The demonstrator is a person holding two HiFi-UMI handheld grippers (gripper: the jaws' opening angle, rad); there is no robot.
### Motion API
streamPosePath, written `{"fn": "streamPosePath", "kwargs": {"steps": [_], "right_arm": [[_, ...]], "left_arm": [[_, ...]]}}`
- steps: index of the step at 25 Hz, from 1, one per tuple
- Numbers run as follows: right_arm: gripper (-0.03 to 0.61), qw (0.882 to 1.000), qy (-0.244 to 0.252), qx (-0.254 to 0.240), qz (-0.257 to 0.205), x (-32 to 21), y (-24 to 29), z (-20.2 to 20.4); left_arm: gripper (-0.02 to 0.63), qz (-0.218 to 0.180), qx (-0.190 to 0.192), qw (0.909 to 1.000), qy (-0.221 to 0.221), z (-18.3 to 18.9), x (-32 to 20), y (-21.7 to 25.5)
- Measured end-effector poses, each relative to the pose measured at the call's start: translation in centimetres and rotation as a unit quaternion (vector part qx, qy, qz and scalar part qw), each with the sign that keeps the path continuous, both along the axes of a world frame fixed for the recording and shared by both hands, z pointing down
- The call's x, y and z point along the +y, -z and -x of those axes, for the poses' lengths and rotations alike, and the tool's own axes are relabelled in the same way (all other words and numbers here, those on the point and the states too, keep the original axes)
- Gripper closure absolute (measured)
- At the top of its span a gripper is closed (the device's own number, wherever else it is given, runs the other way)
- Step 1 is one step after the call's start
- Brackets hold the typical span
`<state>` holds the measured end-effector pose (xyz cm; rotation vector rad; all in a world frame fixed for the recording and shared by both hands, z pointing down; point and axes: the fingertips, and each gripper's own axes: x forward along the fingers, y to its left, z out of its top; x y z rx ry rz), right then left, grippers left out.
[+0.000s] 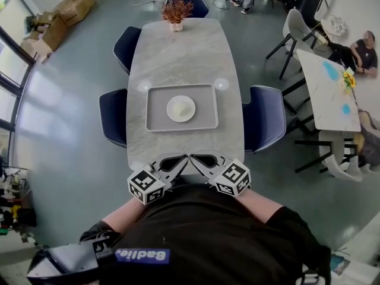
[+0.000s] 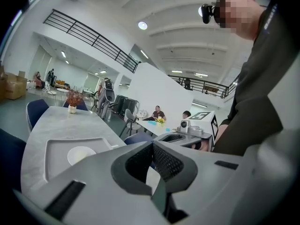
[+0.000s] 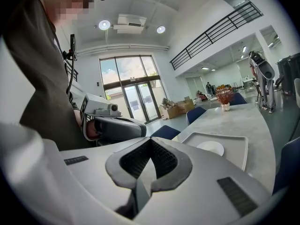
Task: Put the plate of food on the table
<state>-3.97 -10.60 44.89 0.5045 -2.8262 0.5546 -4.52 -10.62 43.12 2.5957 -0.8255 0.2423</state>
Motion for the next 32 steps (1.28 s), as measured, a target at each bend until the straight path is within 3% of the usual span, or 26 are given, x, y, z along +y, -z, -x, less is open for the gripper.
{"fn": "streamPosePath", "kwargs": {"steps": [32], "right_arm": [[0.568, 1.0, 0.004, 0.008, 0.011, 0.03, -0.97, -0.07]], "left_arm": [[0.604, 0.014, 0.007, 0.9999, 0.005, 0.12, -0.06, -1.04]]}}
